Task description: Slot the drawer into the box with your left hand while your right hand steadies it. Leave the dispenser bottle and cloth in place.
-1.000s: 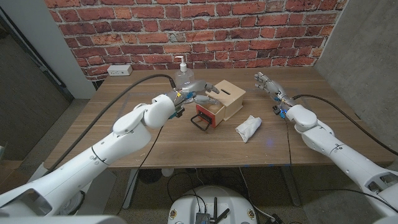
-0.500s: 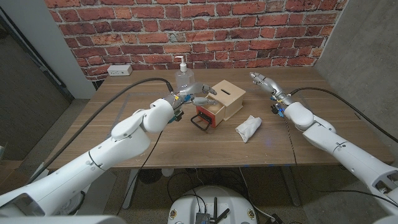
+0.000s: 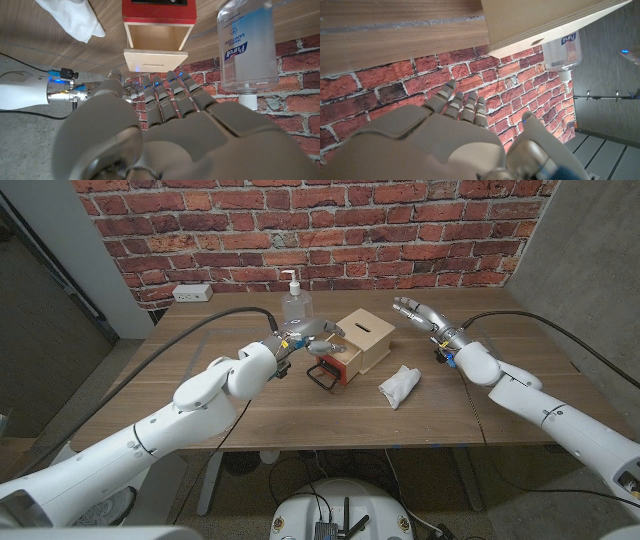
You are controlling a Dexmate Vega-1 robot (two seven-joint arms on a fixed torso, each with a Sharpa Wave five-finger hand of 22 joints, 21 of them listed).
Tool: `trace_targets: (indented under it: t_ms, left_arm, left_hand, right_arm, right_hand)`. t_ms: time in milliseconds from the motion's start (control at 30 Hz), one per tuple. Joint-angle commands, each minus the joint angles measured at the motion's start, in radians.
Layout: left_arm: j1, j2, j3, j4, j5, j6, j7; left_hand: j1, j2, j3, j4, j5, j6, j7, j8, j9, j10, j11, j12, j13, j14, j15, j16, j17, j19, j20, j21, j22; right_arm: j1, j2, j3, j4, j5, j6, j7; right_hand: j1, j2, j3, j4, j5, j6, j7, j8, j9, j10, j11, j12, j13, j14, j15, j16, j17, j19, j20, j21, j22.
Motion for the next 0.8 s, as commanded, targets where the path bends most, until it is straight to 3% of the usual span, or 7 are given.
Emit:
trace_targets:
  t_ms: [33, 233, 433, 567, 800]
  left_arm:
    - [0.100, -0.023, -0.047, -0.008, -0.002, -0.003, 0.119]
    - [0.139, -0.041, -0.070, -0.010, -0.034, 0.000, 0.170]
    - [0.146, -0.013, -0.071, -0.030, -0.014, 0.011, 0.161]
    - [0.156, -0.002, -0.065, -0.032, 0.017, 0.009, 0.177]
    - [0.150, 0.018, -0.045, -0.029, 0.086, 0.008, 0.167]
  left_hand:
    - [-0.011, 0.007, 0.008, 0.002, -0.002, -0.013, -0.001, 0.000, 0.002, -0.014, 0.003, -0.001, -0.001, -0.016, -0.074, -0.005, 0.001, -0.008, -0.073, 0.003, 0.003]
    - [-0.015, 0.016, 0.012, 0.002, -0.001, -0.019, 0.000, 0.001, 0.001, -0.019, 0.004, 0.000, -0.001, -0.021, -0.073, -0.004, 0.001, -0.009, -0.073, 0.003, 0.003]
    - [-0.028, 0.033, 0.018, 0.008, -0.002, -0.030, -0.002, 0.001, 0.001, -0.028, 0.003, 0.001, -0.001, -0.033, -0.075, -0.003, 0.003, -0.010, -0.076, 0.004, 0.003]
    - [-0.068, 0.044, 0.018, 0.014, -0.009, -0.087, -0.012, -0.005, -0.001, -0.085, 0.006, -0.005, -0.002, -0.080, -0.069, -0.005, 0.003, -0.021, -0.084, 0.003, 0.004]
    - [-0.092, 0.031, 0.022, -0.015, -0.012, -0.159, -0.037, -0.001, -0.003, -0.166, -0.012, -0.006, -0.004, -0.157, -0.078, -0.008, 0.000, -0.048, -0.103, 0.001, 0.003]
  right_arm:
    - [0.004, -0.045, -0.033, -0.088, -0.168, -0.073, -0.017]
    - [0.011, -0.064, -0.050, -0.117, -0.233, -0.088, -0.002]
    - [0.020, -0.077, -0.061, -0.132, -0.272, -0.088, 0.019]
    - [0.027, -0.083, -0.069, -0.142, -0.296, -0.089, 0.038]
    - [0.042, -0.087, -0.088, -0.151, -0.335, -0.087, 0.076]
  right_hand:
    - [0.006, 0.023, 0.005, -0.003, -0.003, 0.006, -0.003, 0.001, 0.002, 0.007, -0.007, 0.008, 0.002, -0.007, -0.071, -0.003, 0.002, -0.008, -0.034, -0.003, 0.003]
    - [0.005, 0.023, 0.005, -0.003, -0.003, 0.004, -0.006, 0.000, 0.002, 0.007, -0.010, 0.007, 0.002, -0.007, -0.072, -0.003, 0.001, -0.014, -0.035, -0.002, 0.003]
    - [0.001, 0.024, 0.005, -0.001, -0.005, 0.002, -0.008, 0.000, 0.002, 0.006, -0.019, 0.007, 0.002, -0.011, -0.077, -0.003, 0.002, -0.021, -0.037, -0.002, 0.003]
    - [-0.001, 0.025, 0.005, 0.001, -0.005, 0.000, -0.011, -0.001, 0.001, 0.007, -0.022, 0.007, 0.001, -0.010, -0.080, -0.003, 0.002, -0.024, -0.040, -0.001, 0.003]
    - [-0.005, 0.026, 0.005, 0.003, -0.006, -0.001, -0.011, -0.001, 0.001, 0.009, -0.025, 0.007, 0.001, -0.007, -0.085, -0.001, 0.002, -0.029, -0.043, 0.000, 0.003]
